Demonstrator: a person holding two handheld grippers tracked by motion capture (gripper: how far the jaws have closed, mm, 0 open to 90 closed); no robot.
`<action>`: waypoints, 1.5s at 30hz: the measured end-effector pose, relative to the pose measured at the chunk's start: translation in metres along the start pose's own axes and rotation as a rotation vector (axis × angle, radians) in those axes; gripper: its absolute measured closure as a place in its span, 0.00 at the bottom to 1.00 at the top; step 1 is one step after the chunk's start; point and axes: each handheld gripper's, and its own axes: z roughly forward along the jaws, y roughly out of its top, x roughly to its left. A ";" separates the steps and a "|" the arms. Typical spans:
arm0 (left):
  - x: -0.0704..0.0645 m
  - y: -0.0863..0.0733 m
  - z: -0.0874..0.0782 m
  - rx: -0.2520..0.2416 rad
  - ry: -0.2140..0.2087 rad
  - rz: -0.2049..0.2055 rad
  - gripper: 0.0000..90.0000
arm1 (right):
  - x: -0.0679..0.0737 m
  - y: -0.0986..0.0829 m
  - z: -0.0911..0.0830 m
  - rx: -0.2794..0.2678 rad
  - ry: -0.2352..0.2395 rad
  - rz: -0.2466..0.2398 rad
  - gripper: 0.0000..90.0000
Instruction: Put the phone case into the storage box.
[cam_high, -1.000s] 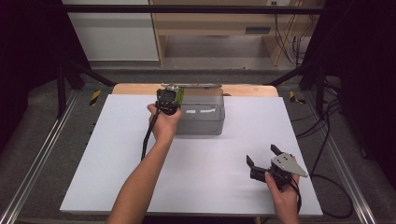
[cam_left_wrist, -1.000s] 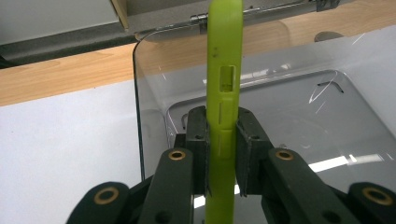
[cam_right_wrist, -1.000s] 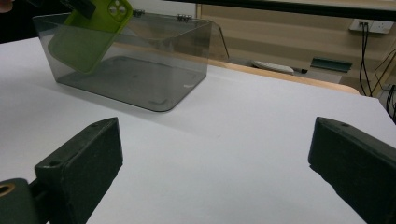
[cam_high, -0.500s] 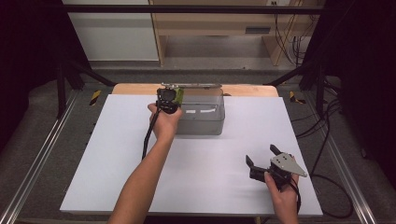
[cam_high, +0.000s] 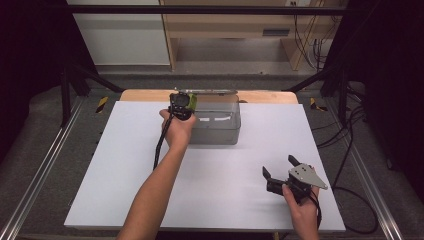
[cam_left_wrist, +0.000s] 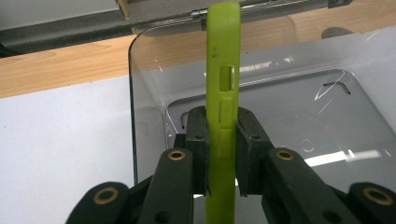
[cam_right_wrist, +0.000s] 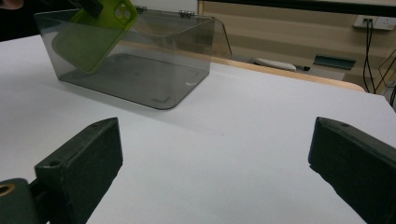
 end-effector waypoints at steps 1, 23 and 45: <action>0.000 0.000 0.000 0.003 0.000 0.000 0.86 | 0.000 0.000 0.000 -0.003 0.000 0.003 0.04; 0.011 0.002 0.004 0.012 -0.006 -0.019 0.86 | 0.000 0.000 0.002 0.007 0.001 0.010 0.04; 0.028 0.004 0.007 0.032 -0.018 -0.068 0.86 | 0.000 -0.001 0.004 0.016 0.002 0.011 0.04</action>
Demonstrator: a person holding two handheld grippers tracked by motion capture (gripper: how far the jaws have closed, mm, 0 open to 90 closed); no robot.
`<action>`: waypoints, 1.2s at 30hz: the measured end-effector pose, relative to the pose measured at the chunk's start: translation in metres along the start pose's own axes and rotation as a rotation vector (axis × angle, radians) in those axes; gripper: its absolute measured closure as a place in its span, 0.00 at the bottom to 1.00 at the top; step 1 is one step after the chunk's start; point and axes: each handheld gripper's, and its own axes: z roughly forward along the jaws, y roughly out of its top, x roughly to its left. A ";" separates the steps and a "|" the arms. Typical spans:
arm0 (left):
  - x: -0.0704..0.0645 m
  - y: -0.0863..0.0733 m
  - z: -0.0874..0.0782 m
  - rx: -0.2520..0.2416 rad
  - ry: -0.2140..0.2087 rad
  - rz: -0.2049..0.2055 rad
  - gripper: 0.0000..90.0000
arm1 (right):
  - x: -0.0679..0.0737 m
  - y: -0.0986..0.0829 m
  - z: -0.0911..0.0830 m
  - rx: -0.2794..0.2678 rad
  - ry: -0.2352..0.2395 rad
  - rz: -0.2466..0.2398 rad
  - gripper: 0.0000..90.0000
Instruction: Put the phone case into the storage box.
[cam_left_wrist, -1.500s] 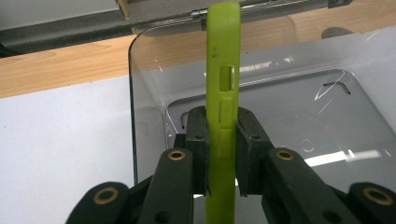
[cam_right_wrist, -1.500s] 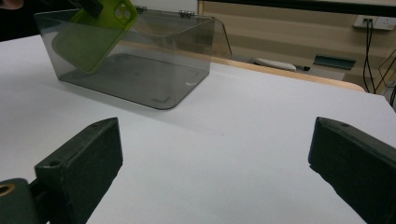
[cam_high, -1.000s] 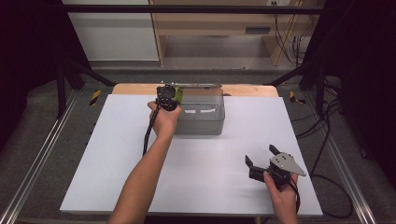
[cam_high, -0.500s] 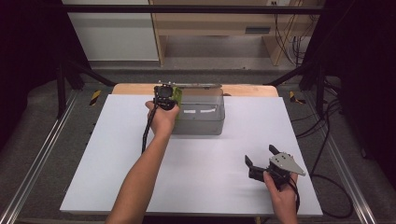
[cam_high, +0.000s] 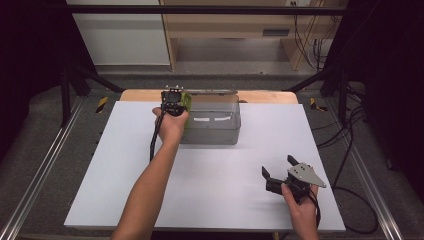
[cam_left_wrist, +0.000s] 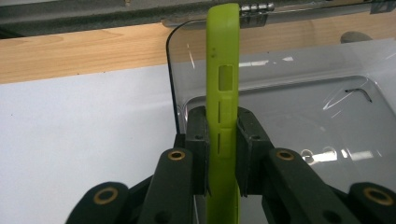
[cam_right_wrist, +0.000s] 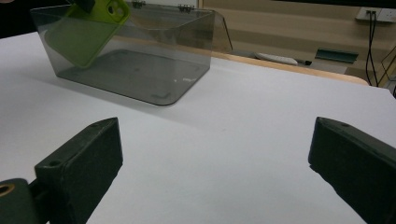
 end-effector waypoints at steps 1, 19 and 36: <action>0.000 0.000 0.000 -0.001 -0.002 0.000 0.86 | 0.000 0.000 0.000 0.002 0.000 0.001 0.04; -0.009 -0.005 0.010 -0.001 -0.002 0.037 0.85 | 0.001 -0.001 0.001 0.011 0.001 0.003 0.04; 0.005 -0.004 -0.036 -0.248 -0.079 0.096 0.57 | 0.002 -0.001 0.002 0.004 -0.002 -0.009 0.04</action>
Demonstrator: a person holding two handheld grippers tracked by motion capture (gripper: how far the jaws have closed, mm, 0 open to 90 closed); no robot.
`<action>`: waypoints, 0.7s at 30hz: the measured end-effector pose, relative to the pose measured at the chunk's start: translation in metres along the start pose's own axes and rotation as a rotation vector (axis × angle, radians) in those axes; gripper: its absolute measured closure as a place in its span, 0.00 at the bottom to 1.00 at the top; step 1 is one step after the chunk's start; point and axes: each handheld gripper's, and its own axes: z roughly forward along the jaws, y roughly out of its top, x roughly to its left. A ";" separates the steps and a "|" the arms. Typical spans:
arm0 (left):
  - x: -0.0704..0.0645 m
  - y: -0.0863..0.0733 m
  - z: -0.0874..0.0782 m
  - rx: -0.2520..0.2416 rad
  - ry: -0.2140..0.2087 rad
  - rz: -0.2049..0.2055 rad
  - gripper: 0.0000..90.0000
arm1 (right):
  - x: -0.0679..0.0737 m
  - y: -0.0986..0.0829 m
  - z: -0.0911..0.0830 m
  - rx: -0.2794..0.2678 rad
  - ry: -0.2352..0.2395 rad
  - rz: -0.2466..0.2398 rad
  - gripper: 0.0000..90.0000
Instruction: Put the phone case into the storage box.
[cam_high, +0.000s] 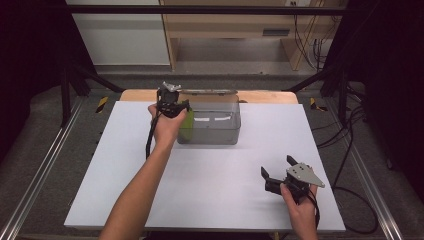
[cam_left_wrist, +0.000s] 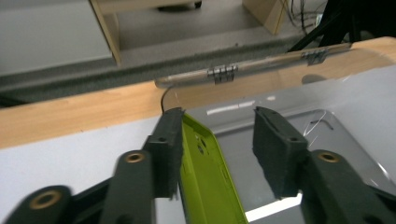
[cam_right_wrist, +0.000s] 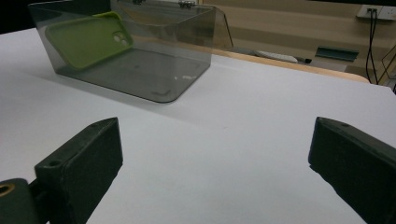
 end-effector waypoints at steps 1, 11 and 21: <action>0.001 0.000 -0.004 -0.015 -0.007 0.004 0.55 | 0.001 0.000 0.000 0.002 0.003 0.007 0.04; 0.002 -0.003 -0.028 -0.121 -0.071 0.060 0.23 | 0.002 0.001 0.001 -0.002 0.012 0.011 0.03; 0.002 -0.018 -0.039 -0.142 -0.123 0.061 0.08 | 0.010 0.001 0.002 0.029 0.045 -0.004 0.03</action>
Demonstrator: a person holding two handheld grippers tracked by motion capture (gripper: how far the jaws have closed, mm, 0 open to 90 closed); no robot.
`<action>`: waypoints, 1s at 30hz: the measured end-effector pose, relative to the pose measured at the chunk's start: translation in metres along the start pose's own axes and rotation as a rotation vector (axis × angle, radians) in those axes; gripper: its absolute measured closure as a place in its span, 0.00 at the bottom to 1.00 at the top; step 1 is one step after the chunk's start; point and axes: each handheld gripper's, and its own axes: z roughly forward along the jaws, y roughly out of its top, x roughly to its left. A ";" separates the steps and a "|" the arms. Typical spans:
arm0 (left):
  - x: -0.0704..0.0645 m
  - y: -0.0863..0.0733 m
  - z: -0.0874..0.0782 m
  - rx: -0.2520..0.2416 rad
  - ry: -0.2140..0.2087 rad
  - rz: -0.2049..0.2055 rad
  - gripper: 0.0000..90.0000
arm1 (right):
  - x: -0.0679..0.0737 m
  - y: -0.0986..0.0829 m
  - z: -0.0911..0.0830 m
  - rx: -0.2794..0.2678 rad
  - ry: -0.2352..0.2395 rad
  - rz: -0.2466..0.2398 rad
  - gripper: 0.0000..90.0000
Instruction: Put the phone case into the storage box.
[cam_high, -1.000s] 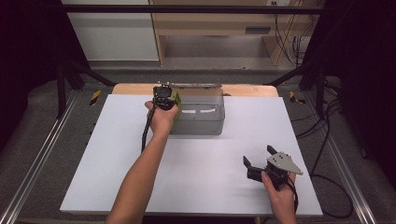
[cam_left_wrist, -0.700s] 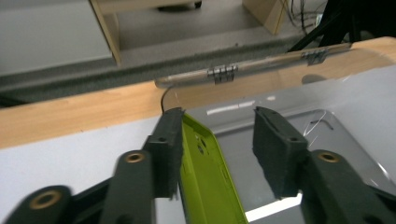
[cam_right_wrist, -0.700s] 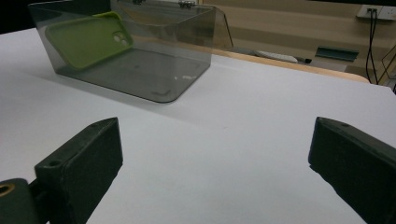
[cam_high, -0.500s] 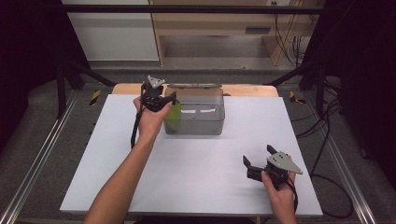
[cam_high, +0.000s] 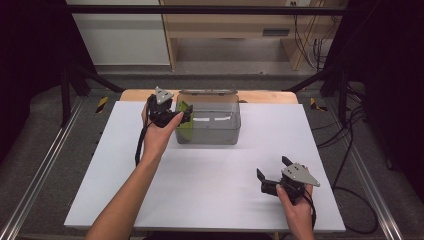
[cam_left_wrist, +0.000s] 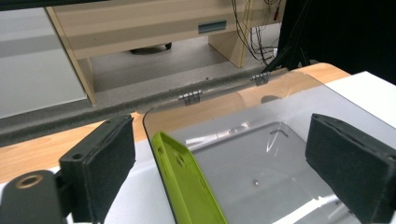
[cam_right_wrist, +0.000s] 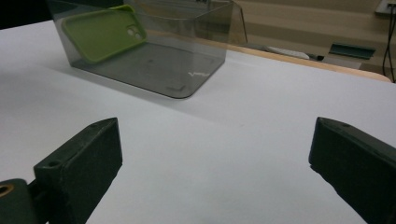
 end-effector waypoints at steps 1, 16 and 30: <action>0.000 0.000 -0.002 -0.001 0.006 0.008 0.08 | 0.000 0.000 0.000 0.001 0.004 0.002 0.03; -0.016 -0.002 -0.018 -0.059 -0.041 0.039 0.07 | -0.010 0.000 -0.005 -0.005 -0.011 0.025 0.03; -0.025 -0.004 -0.033 -0.135 -0.082 0.064 0.06 | -0.011 -0.001 -0.006 0.018 -0.007 0.021 0.03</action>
